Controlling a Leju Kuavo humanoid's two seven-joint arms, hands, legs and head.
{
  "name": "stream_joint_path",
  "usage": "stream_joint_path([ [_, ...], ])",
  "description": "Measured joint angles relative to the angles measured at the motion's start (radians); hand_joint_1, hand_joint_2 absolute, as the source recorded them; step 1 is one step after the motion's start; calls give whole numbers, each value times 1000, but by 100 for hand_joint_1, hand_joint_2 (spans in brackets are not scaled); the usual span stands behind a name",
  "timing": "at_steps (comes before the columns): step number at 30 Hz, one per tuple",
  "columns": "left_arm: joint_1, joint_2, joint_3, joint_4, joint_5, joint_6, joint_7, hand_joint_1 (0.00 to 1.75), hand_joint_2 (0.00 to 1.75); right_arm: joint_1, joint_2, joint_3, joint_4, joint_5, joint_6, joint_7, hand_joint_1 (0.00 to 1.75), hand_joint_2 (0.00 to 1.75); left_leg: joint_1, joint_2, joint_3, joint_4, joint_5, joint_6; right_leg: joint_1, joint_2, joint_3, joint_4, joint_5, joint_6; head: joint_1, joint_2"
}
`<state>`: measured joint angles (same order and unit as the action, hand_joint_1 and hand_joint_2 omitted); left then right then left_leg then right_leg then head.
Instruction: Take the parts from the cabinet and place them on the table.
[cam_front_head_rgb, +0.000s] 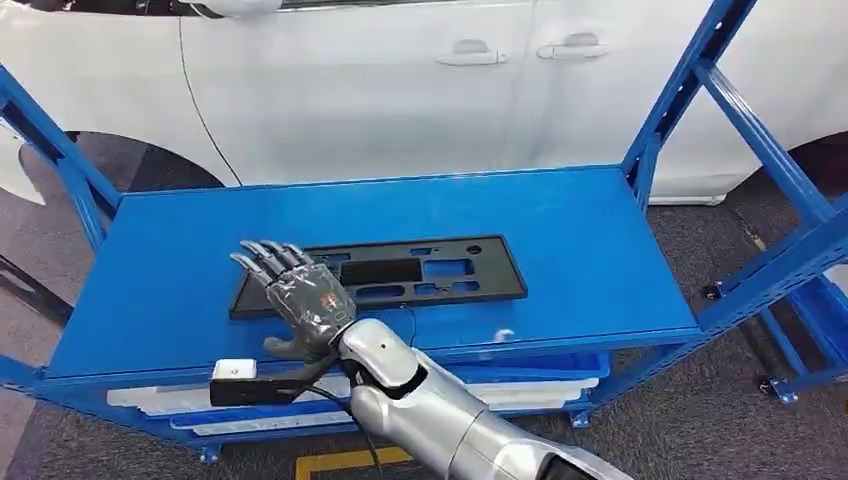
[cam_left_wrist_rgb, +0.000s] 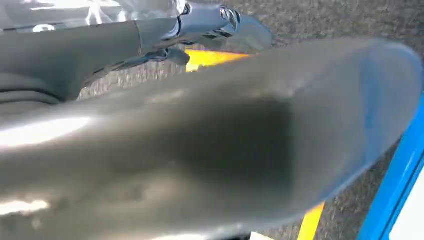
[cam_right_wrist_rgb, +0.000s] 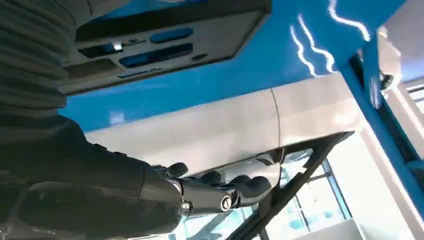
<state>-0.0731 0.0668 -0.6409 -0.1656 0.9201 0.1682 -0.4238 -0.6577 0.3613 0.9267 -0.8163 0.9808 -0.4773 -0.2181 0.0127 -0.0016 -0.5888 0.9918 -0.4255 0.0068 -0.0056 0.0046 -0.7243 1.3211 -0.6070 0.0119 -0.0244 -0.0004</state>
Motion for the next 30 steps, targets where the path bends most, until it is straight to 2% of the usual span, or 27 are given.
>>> stream_joint_path([
  [1, 1, 0, 0, 0, 0, 0, 0, 0, 0, 0, 0, 12, 12, 17, -13, 18, 0, 175, -2, -1, 0, 1, 0, 0, 0, 0, -10, 13, 10, -2, 0, 0],
  [2, 1, 0, -1, 0, 0, 0, 1, 0, 0, -1, 0, 21, 23, 27, -25, 33, 0, 175, -3, -2, 0, 2, -1, 1, 1, 0, 7, -26, 42, -5, 0, 0],
  [4, -2, 0, -4, 0, -2, 0, 2, 0, 0, -11, 0, 32, 44, 34, -43, 48, 0, 175, -6, -5, 1, 6, -2, -1, 3, 0, 92, -204, 130, -18, 0, 0],
  [5, -3, -1, -6, 0, -2, 0, 2, 0, 0, -18, 0, 35, 58, 34, -51, 54, 0, 175, -6, -6, 1, 7, -3, -2, 7, -1, 133, -286, 155, -29, 0, 0],
  [6, -4, -3, -9, 0, -2, 0, 2, 0, 0, -25, 0, 37, 71, 34, -59, 59, 0, 175, -14, -6, -2, 11, -5, -8, 10, -2, 137, -303, 148, -28, -3, 0],
  [7, -3, -1, -10, 0, -2, 0, 3, 0, 0, -29, 0, 39, 85, 35, -68, 60, 0, 175, -11, -6, -3, 10, -5, -14, 9, -1, 136, -306, 151, -28, 0, 0],
  [9, -4, 0, -14, 0, -2, 0, 5, 0, 0, -34, 0, 40, 115, 35, -77, 64, 0, 175, -7, -5, -1, 5, -2, -26, 16, 1, 135, -307, 153, -37, 0, 0],
  [10, -5, 1, -16, 0, -2, 0, 5, 0, 0, -35, 0, 40, 124, 35, -80, 70, 0, 175, -9, -5, 0, 5, -3, -32, 7, 0, 139, -318, 160, -44, 0, 0],
  [11, -3, 2, -18, 0, -2, 0, 5, 0, 0, -37, 1, 40, 135, 36, -81, 73, 0, 175, -7, -3, -3, 16, -13, -38, 3, -1, 144, -324, 164, -47, -2, 0],
  [12, -4, 1, -20, 0, -4, 1, 6, 0, 0, -42, 2, 40, 145, 37, -83, 77, 0, 175, -6, -4, -20, 56, -44, -43, 1, -2, 145, -325, 164, -50, -4, 0],
  [14, -7, 3, -23, 0, -6, 0, 8, 0, 0, -45, 2, 40, 175, 41, -93, 85, 0, 175, 1, -3, -97, 225, -126, -55, 2, -4, 145, -325, 164, -51, -4, 0],
  [15, -6, 3, -24, 0, -6, 0, 10, 0, 0, -44, 2, 40, 187, 43, -96, 90, 0, 175, 2, -3, -132, 299, -151, -59, 2, -4, 145, -324, 163, -52, -4, 0],
  [16, -5, 3, -25, 0, -6, 0, 11, 0, 0, -44, 2, 41, 201, 47, -98, 97, 0, 175, 3, -3, -146, 326, -149, -60, 2, -4, 146, -324, 163, -52, -4, 0],
  [17, -5, 3, -25, 0, -6, 0, 11, 0, 0, -45, 2, 41, 212, 50, -99, 103, 0, 175, 6, -3, -137, 303, -124, -62, 2, -2, 147, -324, 162, -51, -4, 0],
  [18, -6, 5, -26, 0, -8, 1, 11, 0, 0, -46, 2, 41, 222, 52, -99, 113, 0, 175, 8, -3, -104, 232, -80, -62, 2, -1, 150, -324, 160, -49, -4, 0],
  [19, -7, 6, -26, 0, -8, 1, 11, 0, 0, -48, 2, 41, 230, 52, -99, 119, 0, 175, 10, -2, -51, 125, -27, -61, 1, 0, 154, -323, 157, -46, -4, 0],
  [20, -8, 8, -26, 0, -9, 1, 13, 0, 0, -53, 2, 41, 239, 53, -100, 124, 0, 175, 11, -1, -7, 33, 11, -59, 1, 0, 157, -322, 155, -42, -4, 0],
  [21, -9, 8, -27, 0, -9, 1, 14, 0, 0, -60, 2, 41, 252, 53, -103, 128, 0, 175, 6, -2, 11, 4, -8, -51, 7, 0, 154, -321, 153, -36, -3, 0],
  [22, -13, 8, -28, 0, -9, 2, 14, 0, 0, -65, 2, 41, 265, 54, -106, 132, 0, 175, 2, -4, 7, 1, -2, -39, 7, 1, 150, -320, 155, -31, -4, 0],
  [24, -12, 8, -31, 0, -9, 3, 17, 0, 0, -69, 2, 41, 286, 57, -109, 138, 0, 175, -1, -5, 3, 4, -5, -31, 5, 0, 151, -322, 155, -22, -3, 0],
  [26, -13, 8, -33, 0, -9, 3, 18, 0, 0, -74, 2, 41, 303, 59, -112, 142, 0, 175, 8, -1, 10, -8, 2, -15, 3, 0, 150, -312, 144, -9, -2, 0],
  [27, -14, 8, -34, 0, -9, 3, 18, 0, 0, -79, 2, 41, 312, 61, -115, 142, 0, 175, 7, -1, 11, -9, 2, -9, 3, 0, 133, -273, 117, -6, -1, 0],
  [29, -16, 8, -35, 0, -9, 4, 19, 0, 0, -82, 0, 41, 331, 73, -114, 153, 0, 175, 5, 1, 10, -9, 1, -2, 2, 0, 55, -113, 38, -3, -2, 0],
  [30, -16, 8, -36, 0, -9, 7, 20, 0, 0, -81, -1, 41, 342, 78, -114, 158, 0, 175, 4, 1, 9, -8, 1, -1, 1, 0, 16, -35, 12, -1, -2, 0],
])
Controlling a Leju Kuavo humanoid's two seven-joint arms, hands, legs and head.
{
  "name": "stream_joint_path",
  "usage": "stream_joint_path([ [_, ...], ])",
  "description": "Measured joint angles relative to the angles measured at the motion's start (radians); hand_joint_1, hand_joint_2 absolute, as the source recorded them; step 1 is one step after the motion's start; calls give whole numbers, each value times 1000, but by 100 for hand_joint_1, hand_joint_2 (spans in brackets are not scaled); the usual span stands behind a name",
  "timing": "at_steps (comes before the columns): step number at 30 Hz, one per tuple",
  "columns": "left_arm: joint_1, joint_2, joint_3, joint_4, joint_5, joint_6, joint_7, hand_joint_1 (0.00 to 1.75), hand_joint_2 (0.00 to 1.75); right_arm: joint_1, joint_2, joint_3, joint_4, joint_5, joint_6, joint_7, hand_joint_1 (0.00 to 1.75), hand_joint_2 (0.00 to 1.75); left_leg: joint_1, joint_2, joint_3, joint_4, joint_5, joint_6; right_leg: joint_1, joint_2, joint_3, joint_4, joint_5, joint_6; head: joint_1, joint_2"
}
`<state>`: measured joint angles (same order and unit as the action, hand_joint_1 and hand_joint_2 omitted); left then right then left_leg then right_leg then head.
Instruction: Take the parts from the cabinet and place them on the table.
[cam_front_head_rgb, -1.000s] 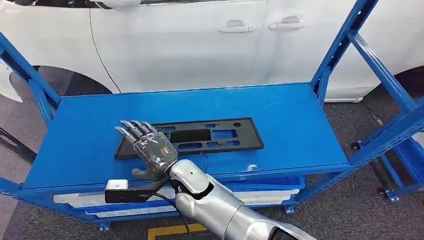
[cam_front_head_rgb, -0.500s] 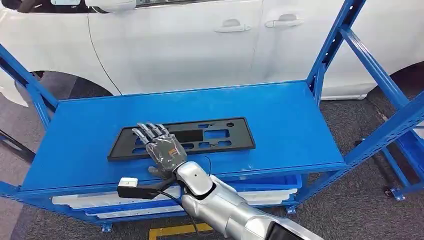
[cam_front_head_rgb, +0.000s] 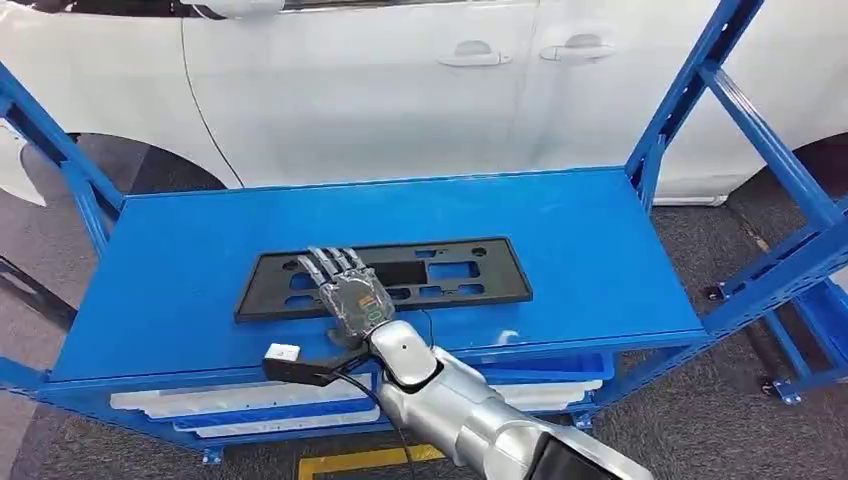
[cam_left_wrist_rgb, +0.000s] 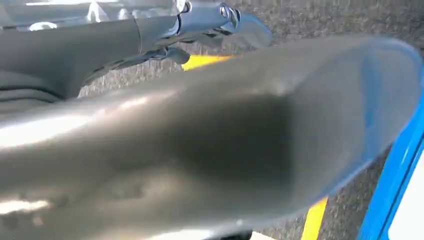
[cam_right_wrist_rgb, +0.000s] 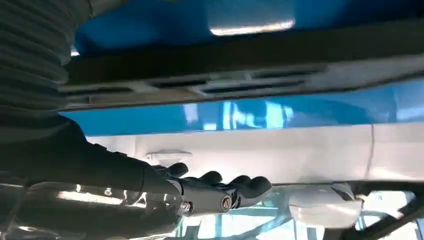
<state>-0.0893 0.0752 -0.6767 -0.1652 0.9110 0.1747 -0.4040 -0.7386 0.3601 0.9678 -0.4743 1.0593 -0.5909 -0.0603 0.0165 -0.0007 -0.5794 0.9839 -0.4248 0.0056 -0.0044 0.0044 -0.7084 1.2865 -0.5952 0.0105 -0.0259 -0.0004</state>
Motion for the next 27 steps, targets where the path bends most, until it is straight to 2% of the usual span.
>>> stream_joint_path([
  [1, 1, 0, -1, 0, 0, 3, 0, 0, 0, 0, -2, 0, 12, 8, 0, 8, 0, 175, 0, 0, -1, 2, -1, 1, 0, 0, -26, 46, -5, 0, 0, 0],
  [2, 2, 0, -4, 0, 1, 3, 0, 0, 0, 0, -4, 0, 21, 12, 0, 13, 0, 175, -1, -1, 0, 3, -1, 1, 0, 0, -24, 34, 15, -1, 0, 0],
  [3, 2, 0, -6, 0, 2, 3, 0, 0, 0, -1, -5, 0, 31, 17, -1, 19, 0, 175, -1, -3, 1, 5, -3, 0, 0, 0, 3, -26, 55, -4, 0, 0],
  [5, 1, 0, -9, 0, 2, 3, 0, 0, 0, -4, -5, -4, 44, 24, -1, 23, 0, 175, -1, -5, 3, 11, -7, -6, 1, -1, 94, -216, 144, -15, 0, 0],
  [6, 1, -1, -10, 0, 2, 3, 0, 0, 0, -7, -6, -5, 49, 26, -1, 24, 0, 175, -2, -5, 1, 13, -10, -10, 3, -1, 118, -272, 143, -21, 0, 0],
  [7, 1, -1, -11, 0, 2, 3, 0, 0, 0, -9, -6, -6, 54, 26, -1, 24, 0, 175, -8, -5, -1, 17, -12, -16, 6, -1, 116, -275, 149, -20, -2, 0],
  [8, 2, 0, -12, 0, 2, 3, 0, 0, 0, -9, -6, -8, 58, 26, -2, 24, 0, 175, -6, -5, -1, 16, -12, -23, 8, 0, 115, -274, 149, -22, -1, 0],
  [10, 2, -1, -13, 0, 2, 4, 0, 0, 0, -12, -6, -9, 63, 29, -3, 28, 0, 175, -3, -4, 3, 10, -10, -34, 10, 2, 116, -276, 151, -33, 0, 0],
  [11, 2, 0, -13, 0, 3, 4, 0, 0, 0, -14, -5, -11, 66, 39, -3, 40, 0, 175, -3, -4, -1, 15, -16, -40, -1, 0, 120, -284, 156, -41, -2, 0],
  [12, 1, 0, -14, 0, 3, 3, 0, 0, 0, -16, -5, -14, 69, 48, -3, 52, 0, 175, -2, -3, -8, 40, -37, -45, -2, -1, 122, -286, 156, -43, -1, 0],
  [13, 1, 0, -14, 0, 5, 3, 0, 0, 0, -18, -6, -20, 73, 56, -4, 61, 0, 175, -1, -3, -37, 103, -76, -51, -2, -2, 121, -286, 156, -46, -3, 0],
  [15, 3, 0, -14, 1, 10, 3, 0, 0, 0, -18, -10, -36, 82, 72, -6, 74, 0, 175, 1, -3, -114, 273, -151, -58, 0, -2, 120, -286, 156, -48, -3, 0],
  [16, 6, 0, -14, 1, 11, 3, 0, 0, 0, -19, -13, -44, 85, 77, -9, 80, 0, 175, 2, -3, -142, 330, -165, -60, 0, -2, 120, -285, 156, -48, -3, 0],
  [17, 8, 0, -14, 1, 12, 3, 0, 0, 0, -23, -18, -55, 87, 84, -12, 81, 0, 175, 2, -3, -147, 338, -154, -60, 0, -1, 122, -285, 155, -48, -3, 0],
  [18, 8, 0, -14, 1, 13, 2, -1, 0, 0, -27, -21, -69, 90, 92, -14, 81, 19, 175, 3, -3, -126, 291, -119, -58, 0, -1, 124, -285, 155, -47, -3, 0],
  [19, 9, 2, -14, 2, 16, 2, -3, 0, 0, -32, -24, -80, 92, 100, -14, 81, 152, 175, 3, -3, -83, 203, -70, -55, 0, 1, 127, -285, 153, -46, -3, 0],
  [20, 9, 3, -14, 2, 20, 0, -4, 0, 0, -37, -27, -93, 93, 104, -13, 81, 152, 175, 3, -2, -31, 98, -22, -51, 0, 1, 131, -285, 152, -44, -3, 0],
  [21, 8, 5, -14, 2, 21, -1, -6, 0, 0, -41, -30, -102, 93, 105, -11, 80, 152, 175, 2, -2, 3, 21, -5, -44, 1, 1, 133, -285, 150, -41, -3, 0],
  [22, 8, 7, -14, 3, 23, -3, -6, 0, 0, -45, -32, -113, 94, 106, -6, 75, 175, 175, -6, -3, 14, 5, -15, -38, 8, 2, 128, -282, 150, -35, -2, 0],
  [25, 7, 8, -15, 3, 26, -5, -8, 0, 0, -46, -35, -135, 99, 105, 3, 60, 175, 175, -10, -6, 6, 11, -13, -22, 3, 2, 126, -287, 155, -19, -1, 0],
  [26, 7, 8, -15, 3, 27, -5, -8, 0, 0, -47, -35, -141, 99, 105, 3, 57, 175, 175, 0, -5, 12, -2, -6, -12, 7, 2, 126, -285, 150, -11, -2, 0],
  [27, 7, 8, -15, 3, 28, -5, -8, 0, 0, -47, -35, -146, 99, 105, 3, 52, 175, 175, 0, -2, 15, -7, -3, -7, 3, 1, 122, -268, 136, -7, -1, 0],
])
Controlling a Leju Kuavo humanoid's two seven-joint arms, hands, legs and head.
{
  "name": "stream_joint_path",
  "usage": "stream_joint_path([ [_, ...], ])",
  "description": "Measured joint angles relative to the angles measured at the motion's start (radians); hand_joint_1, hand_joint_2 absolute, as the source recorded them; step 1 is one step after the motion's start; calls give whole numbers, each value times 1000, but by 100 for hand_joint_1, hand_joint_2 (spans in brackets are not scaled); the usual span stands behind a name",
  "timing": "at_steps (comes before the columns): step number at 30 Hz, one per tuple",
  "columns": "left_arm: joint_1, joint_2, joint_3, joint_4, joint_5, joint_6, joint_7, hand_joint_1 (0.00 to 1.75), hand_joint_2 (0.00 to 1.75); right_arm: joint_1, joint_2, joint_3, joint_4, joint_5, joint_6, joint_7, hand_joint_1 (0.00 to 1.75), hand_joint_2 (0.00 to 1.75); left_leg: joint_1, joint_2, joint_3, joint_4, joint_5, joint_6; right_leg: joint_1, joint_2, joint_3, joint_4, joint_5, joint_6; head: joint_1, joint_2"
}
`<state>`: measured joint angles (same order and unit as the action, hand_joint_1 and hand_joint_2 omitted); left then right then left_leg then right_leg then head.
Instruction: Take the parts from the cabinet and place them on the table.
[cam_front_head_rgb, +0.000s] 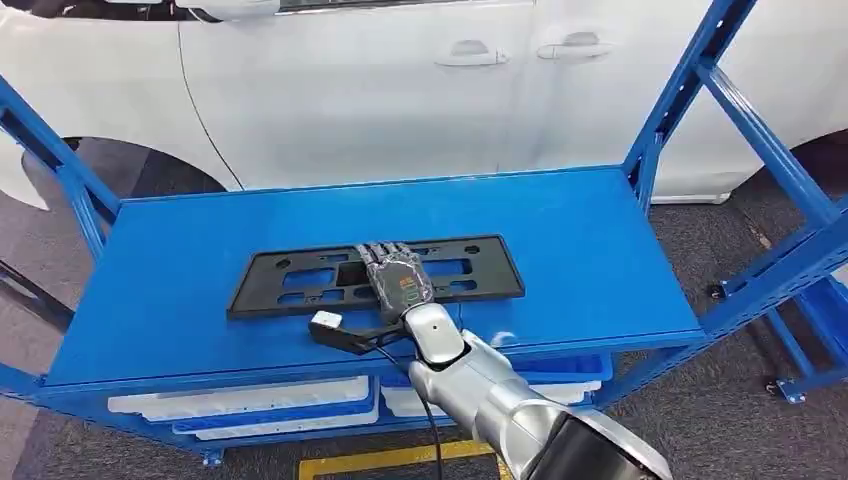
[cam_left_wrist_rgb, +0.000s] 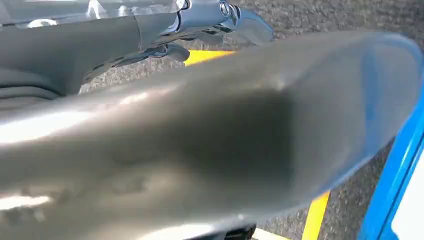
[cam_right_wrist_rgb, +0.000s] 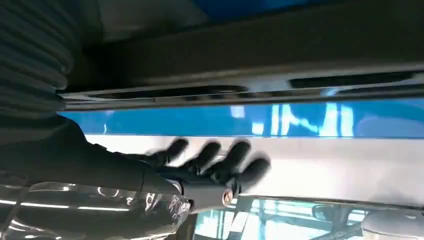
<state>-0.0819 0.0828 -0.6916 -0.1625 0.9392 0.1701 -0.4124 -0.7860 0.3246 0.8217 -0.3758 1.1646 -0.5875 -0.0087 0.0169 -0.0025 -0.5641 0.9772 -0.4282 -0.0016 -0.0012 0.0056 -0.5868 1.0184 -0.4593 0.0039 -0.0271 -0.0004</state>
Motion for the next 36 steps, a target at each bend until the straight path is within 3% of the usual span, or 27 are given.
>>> stream_joint_path([
  [1, -1, 0, 0, 0, 1, 0, 0, 0, 0, 0, 0, -3, 0, 0, 0, -10, 175, 175, 0, 1, -1, -1, 1, 7, -1, 0, -24, 50, -34, 2, 1, 0],
  [3, -1, 0, 0, 0, 3, 0, -1, 0, 0, 7, 0, -9, 2, 0, 1, -26, 175, 175, -1, 1, -3, 0, 0, 9, -4, 0, -108, 224, -114, 6, 1, 0],
  [4, 0, 0, 0, 0, 5, 0, -1, 0, 0, 13, 0, -10, 2, 0, 2, -30, 175, 175, -2, 1, -4, 1, 0, 9, -4, 0, -143, 294, -133, 8, 1, 0],
  [5, 2, 0, 0, 0, 5, 0, -2, 0, 0, 17, 0, -11, 3, 0, 2, -34, 175, 175, -2, 1, -4, 2, -1, 8, -5, -1, -156, 314, -127, 9, 1, 0],
  [6, 3, 0, 0, 0, 10, 0, -3, 0, 0, 19, 0, -13, 3, -1, 3, -41, 175, 175, -2, 0, -4, 4, -1, 7, -7, -1, -141, 279, -97, 9, 1, 0],
  [7, 4, -1, 0, 0, 12, 0, -5, 0, 0, 18, 1, -15, 3, -2, 3, -46, 175, 175, -1, -2, -4, 7, -3, 5, -7, -1, -108, 208, -55, 6, 1, 0],
  [9, 5, -3, 0, 0, 16, 0, -10, 0, 0, 13, 6, -20, 1, -6, 9, -53, 175, 175, -1, -4, -5, 17, -11, -2, -7, -1, -18, 25, 25, -3, 1, 0],
  [10, 5, -5, 0, 0, 19, 0, -12, 0, 0, 12, 8, -23, 1, -8, 15, -57, 175, 175, -9, -4, -10, 24, -16, -10, -2, -2, -9, 0, 10, -7, 0, 0],
  [13, 6, -5, 0, 0, 24, 0, -17, 0, 0, 12, 14, -26, 1, -8, 16, -65, 175, 175, -4, -3, -10, 21, -15, -26, 4, 1, -14, 3, 13, -21, 0, 0],
  [15, 7, -6, 0, 0, 26, 0, -17, 0, 0, 10, 17, -27, 0, -8, 17, -65, 175, 175, -1, -2, -12, 30, -24, -36, -5, -4, -8, -9, 19, -33, 0, 0],
  [16, 6, -6, 0, 0, 26, 0, -19, 0, 0, 8, 18, -28, 0, -8, 17, -65, 175, 175, -1, -1, -29, 70, -55, -40, -6, -4, -7, -10, 20, -38, -2, 0],
  [18, 5, -6, 0, 0, 26, 0, -24, 0, 0, 8, 23, -35, 0, -10, 17, -65, 175, 175, 2, -1, -102, 231, -134, -49, -4, -5, -8, -10, 19, -42, -3, 0],
  [19, 6, -6, 0, 0, 26, 0, -27, 0, 0, 9, 23, -38, 0, -11, 17, -66, 175, 175, 2, -1, -137, 305, -159, -51, -2, -5, -8, -9, 19, -43, -3, 0],
  [20, 7, -6, 0, 0, 26, 0, -32, 0, 0, 11, 23, -40, 0, -14, 16, -67, 175, 175, 2, -1, -158, 344, -162, -51, -2, -5, -8, -9, 19, -43, -3, 0],
  [21, 8, -6, 0, 0, 26, 0, -43, 0, 0, 12, 23, -43, 0, -18, 14, -71, 175, 175, 2, -1, -152, 327, -138, -51, -2, -4, -7, -9, 18, -43, -3, 0],
  [22, 8, -6, 0, 0, 26, 0, -61, 0, 0, 12, 23, -48, -2, -25, 12, -78, 175, 175, 2, -1, -122, 260, -96, -48, -2, -4, -5, -9, 18, -42, -3, 0],
  [24, 7, -4, 0, 0, 25, 1, -88, 0, 0, 11, 23, -61, -11, -35, 11, -87, 175, 175, 2, -1, -32, 74, -7, -40, -2, -2, 1, -9, 15, -38, -3, 0],
  [25, 7, -3, 0, 0, 25, 2, -92, 0, 0, 8, 23, -68, -13, -38, 11, -88, 175, 175, 0, -2, -7, 27, -17, -35, 2, -2, 1, -8, 14, -34, -2, 0],
  [29, 7, -3, 0, 0, 40, 15, -97, 0, 0, 9, 23, -90, -29, -63, -8, -124, 175, 175, -9, -3, -10, 19, -11, -14, 1, 1, -2, -14, 21, -11, -2, 0],
  [30, 6, -3, 0, 0, 45, 20, -89, 0, 0, 10, 22, -104, -48, -82, -16, -146, 175, 175, 4, 0, -4, 6, -2, -4, 4, 1, -4, -10, 13, -4, -2, 0],
  [31, 6, -3, 0, 0, 46, 24, -82, 0, 0, 11, 20, -117, -66, -101, -26, -168, 175, 175, 2, 1, -3, 3, -1, 0, 5, 0, -17, 22, -12, -1, 0, 0],
  [32, 6, -3, -1, 0, 47, 27, -74, 0, 0, 14, 19, -132, -100, -129, -31, -196, 175, 175, 1, 3, -6, 4, 1, 3, 2, 0, -48, 88, -51, 1, 2, 0],
  [34, 5, -3, -4, 0, 54, 29, -66, 0, 0, 39, 6, -164, -194, -204, -14, -245, 175, 175, 0, 3, -9, 5, 0, 6, 0, -1, -129, 262, -127, 5, 1, 0],
  [35, 6, -3, -6, 0, 56, 28, -65, 0, 0, 54, -8, -181, -280, -257, 20, -261, 175, 175, -1, 3, -10, 6, 0, 6, -2, -1, -157, 320, -141, 6, 1, 0],
  [36, 6, -3, -7, 0, 56, 28, -65, 0, 0, 65, -19, -191, -338, -281, 43, -260, 175, 175, -1, 1, -10, 8, -1, 6, -2, -1, -158, 317, -125, 6, 1, 0],
])
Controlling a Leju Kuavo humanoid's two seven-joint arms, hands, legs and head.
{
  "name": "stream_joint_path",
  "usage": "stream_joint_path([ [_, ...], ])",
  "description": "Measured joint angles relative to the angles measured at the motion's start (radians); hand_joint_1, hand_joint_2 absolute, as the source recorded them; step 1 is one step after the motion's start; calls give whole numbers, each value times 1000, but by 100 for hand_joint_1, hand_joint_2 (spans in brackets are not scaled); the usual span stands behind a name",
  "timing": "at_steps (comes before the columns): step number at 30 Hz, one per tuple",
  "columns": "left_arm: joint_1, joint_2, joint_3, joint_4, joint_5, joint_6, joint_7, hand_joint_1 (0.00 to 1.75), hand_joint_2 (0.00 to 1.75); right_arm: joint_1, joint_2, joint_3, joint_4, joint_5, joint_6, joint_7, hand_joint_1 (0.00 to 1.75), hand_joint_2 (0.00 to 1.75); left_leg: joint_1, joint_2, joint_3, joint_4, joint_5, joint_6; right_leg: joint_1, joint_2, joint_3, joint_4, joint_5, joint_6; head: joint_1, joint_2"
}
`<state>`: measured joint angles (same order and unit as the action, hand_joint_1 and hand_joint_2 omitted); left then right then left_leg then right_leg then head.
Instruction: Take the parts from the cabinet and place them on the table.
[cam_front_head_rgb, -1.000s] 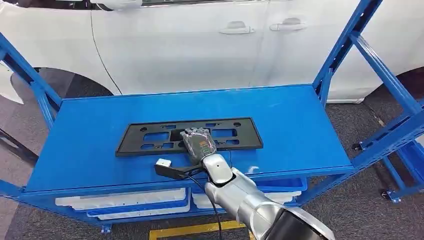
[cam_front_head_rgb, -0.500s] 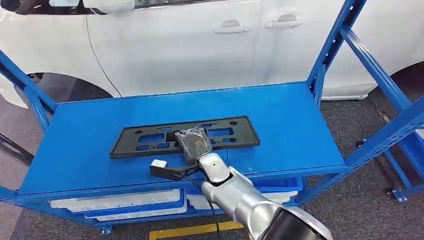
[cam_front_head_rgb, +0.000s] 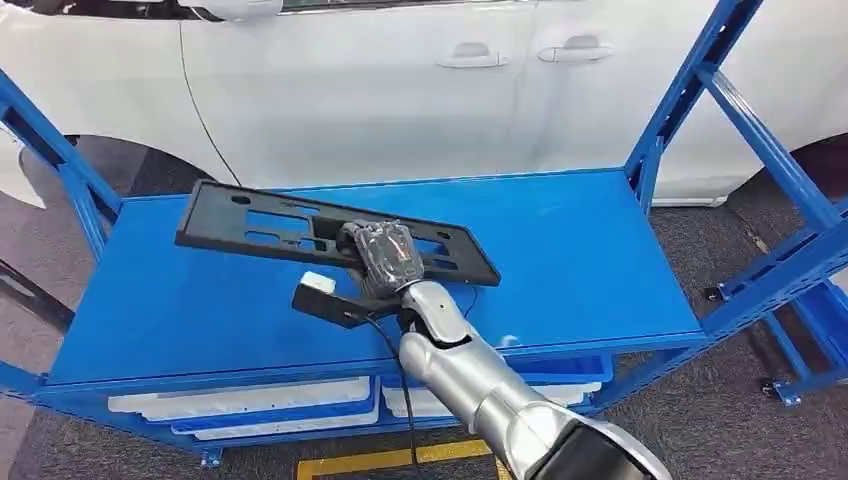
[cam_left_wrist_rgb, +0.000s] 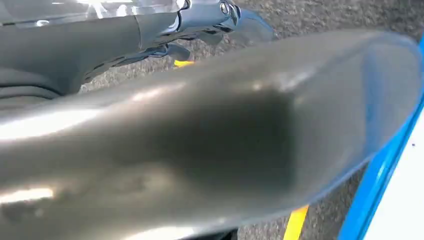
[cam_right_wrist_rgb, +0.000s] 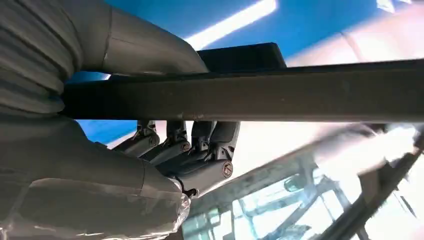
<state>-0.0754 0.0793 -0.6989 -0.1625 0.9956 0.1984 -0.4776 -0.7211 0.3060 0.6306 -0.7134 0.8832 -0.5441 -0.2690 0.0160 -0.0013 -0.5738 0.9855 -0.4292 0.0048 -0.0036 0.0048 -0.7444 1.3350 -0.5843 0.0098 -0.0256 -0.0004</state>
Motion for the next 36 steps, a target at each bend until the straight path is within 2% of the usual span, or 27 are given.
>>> stream_joint_path([
  [1, 0, 0, 0, 0, 0, 0, 0, 0, 0, 8, -8, -6, -35, -8, 12, 3, 175, 175, 0, -1, 0, 2, -1, -1, 0, 0, 26, -53, 38, -2, 0, 0],
  [3, 0, 0, -2, 0, 8, -15, -15, 0, 0, 29, -24, -27, -141, -93, 23, -42, 175, 175, 0, -4, 1, 8, -5, -6, 0, 0, 120, -245, 127, -11, 0, 0],
  [4, 0, -2, -2, 0, 18, -30, -42, 0, 0, 43, -33, -40, -200, -192, 41, -94, 175, 175, 0, -4, -1, 11, -7, -9, 2, -2, 151, -320, 135, -18, 0, 0],
  [6, -2, -3, 2, 0, 49, -52, -88, 0, 0, 79, -57, -68, -331, -455, 136, -181, 175, 175, -6, -6, -6, 15, -8, -20, 7, -1, 149, -322, 138, -21, 0, 0],
  [8, 1, -4, 14, 0, 78, -71, -103, 0, 0, 137, -101, -112, -513, -786, 303, -234, 175, 175, -3, -8, -4, 10, -7, -28, 11, -3, 149, -322, 136, -28, 0, 0],
  [10, 4, -4, 21, 0, 90, -80, -105, 0, 0, 198, -137, -159, -695, -982, 421, -265, 175, 175, -3, -4, -9, 24, -26, -39, -1, -8, 155, -332, 142, -39, -1, 0],
  [11, 4, -4, 24, 0, 92, -85, -108, 0, 0, 213, -148, -176, -759, -1022, 452, -275, 175, 175, -3, -2, -29, 75, -64, -44, -2, -8, 155, -332, 141, -43, -4, 0],
  [13, 4, -3, 31, 0, 88, -103, -133, 0, 0, 255, -183, -197, -863, -1094, 544, -306, 175, 175, -1, -2, -107, 251, -147, -50, -1, -8, 156, -332, 140, -46, -3, 0],
  [14, 5, -4, 32, 0, 78, -110, -134, 0, 0, 286, -201, -205, -908, -1122, 595, -324, 175, 175, -1, -2, -141, 324, -170, -51, 0, -8, 156, -331, 139, -46, -3, 0],
  [15, 8, -4, 32, 0, 68, -118, -129, 0, 0, 320, -220, -212, -963, -1143, 651, -343, 175, 175, -1, -2, -158, 353, -168, -51, 0, -8, 157, -331, 137, -47, -3, 0],
  [16, 12, -4, 32, 0, 61, -125, -124, 0, 0, 355, -235, -218, -1014, -1151, 696, -357, 175, 175, -1, -2, -145, 326, -143, -49, 1, -6, 160, -331, 135, -46, -3, 0],
  [17, 16, -4, 31, 0, 60, -129, -121, 0, 0, 380, -247, -221, -1060, -1154, 732, -366, 175, 175, -1, -2, -106, 250, -97, -44, 2, -3, 165, -331, 133, -45, -3, 0],
  [18, 18, -4, 31, 0, 59, -129, -118, 0, 0, 400, -255, -222, -1095, -1154, 754, -374, 175, 175, -2, -2, -55, 146, -44, -36, 3, -1, 172, -331, 129, -44, -3, 0],
  [19, 17, -3, 31, 0, 58, -127, -114, 0, 0, 417, -263, -222, -1132, -1149, 768, -387, 175, 175, -7, -2, -10, 54, -4, -25, 3, 0, 177, -332, 127, -42, -3, 0],
  [20, 17, 3, 31, 2, 58, -120, -110, 0, 0, 429, -271, -222, -1169, -1143, 777, -400, 175, 175, -13, -2, 8, 23, -21, -16, 8, 0, 176, -331, 125, -37, 0, 0],
  [23, 14, 5, 28, 2, 55, -105, -88, 0, 0, 443, -293, -211, -1234, -1143, 782, -404, 175, 175, -17, -4, 8, 12, -16, -11, 3, 1, 172, -332, 133, -23, -2, 0],
  [24, 14, 7, 26, 2, 56, -100, -79, 0, 0, 442, -299, -205, -1251, -1144, 779, -399, 175, 175, -15, -4, 9, 4, -9, -5, 5, 1, 173, -333, 136, -17, -2, 0],
  [25, 13, 7, 24, 2, 56, -98, -72, 0, 0, 443, -305, -200, -1261, -1144, 779, -394, 175, 175, -3, 1, 15, -12, 3, 0, 4, 1, 172, -327, 122, -12, -2, 0],
  [26, 11, 7, 23, 2, 56, -94, -66, 0, 0, 440, -314, -192, -1267, -1144, 779, -393, 175, 175, -5, 2, 13, -18, 9, 7, 7, 0, 157, -293, 88, -8, 0, 0],
  [28, 9, 7, 18, 2, 60, -90, -61, 0, 0, 441, -327, -181, -1268, -1144, 779, -393, 175, 175, -6, 3, 1, -16, 15, 11, 0, 0, 94, -136, -3, -1, 0, 0],
  [29, 9, 7, 15, 2, 60, -89, -60, 0, 0, 442, -332, -177, -1268, -1144, 779, -393, 175, 175, -6, 3, -7, -13, 18, 10, -2, 0, 63, -59, -36, 3, -1, 0],
  [30, 9, 7, 14, 2, 60, -88, -60, 0, 0, 442, -336, -175, -1268, -1145, 779, -394, 175, 175, -6, 3, -15, -9, 22, 9, -4, 0, 48, -15, -48, 6, 0, 0],
  [31, 9, 7, 13, 2, 61, -87, -58, 0, 0, 442, -340, -172, -1268, -1145, 778, -394, 175, 175, -5, 3, -23, -4, 25, 7, -7, 0, 59, -25, -35, 8, 0, 0],
  [32, 9, 6, 12, 2, 61, -87, -58, 0, 0, 441, -343, -171, -1268, -1145, 778, -394, 175, 175, -5, 2, -31, 3, 28, 5, -11, -1, 97, -87, -2, 10, -1, 0],
  [34, 8, 5, 9, 2, 61, -87, -58, 0, 0, 440, -346, -168, -1268, -1145, 778, -394, 175, 175, -4, 0, -47, 20, 31, -2, -18, -2, 212, -281, 68, 12, 0, 0],
  [35, 8, 5, 9, 2, 61, -87, -58, 0, 0, 439, -348, -165, -1268, -1145, 778, -394, 175, 175, -6, -1, -54, 25, 35, -9, -16, -1, 224, -307, 55, 6, -2, 0],
  [36, 7, 5, 9, 2, 61, -86, -58, 0, 0, 439, -349, -164, -1271, -1145, 778, -394, 175, 175, -10, -3, -58, 33, 36, -14, -11, 3, 215, -314, 73, 1, 0, 0],
])
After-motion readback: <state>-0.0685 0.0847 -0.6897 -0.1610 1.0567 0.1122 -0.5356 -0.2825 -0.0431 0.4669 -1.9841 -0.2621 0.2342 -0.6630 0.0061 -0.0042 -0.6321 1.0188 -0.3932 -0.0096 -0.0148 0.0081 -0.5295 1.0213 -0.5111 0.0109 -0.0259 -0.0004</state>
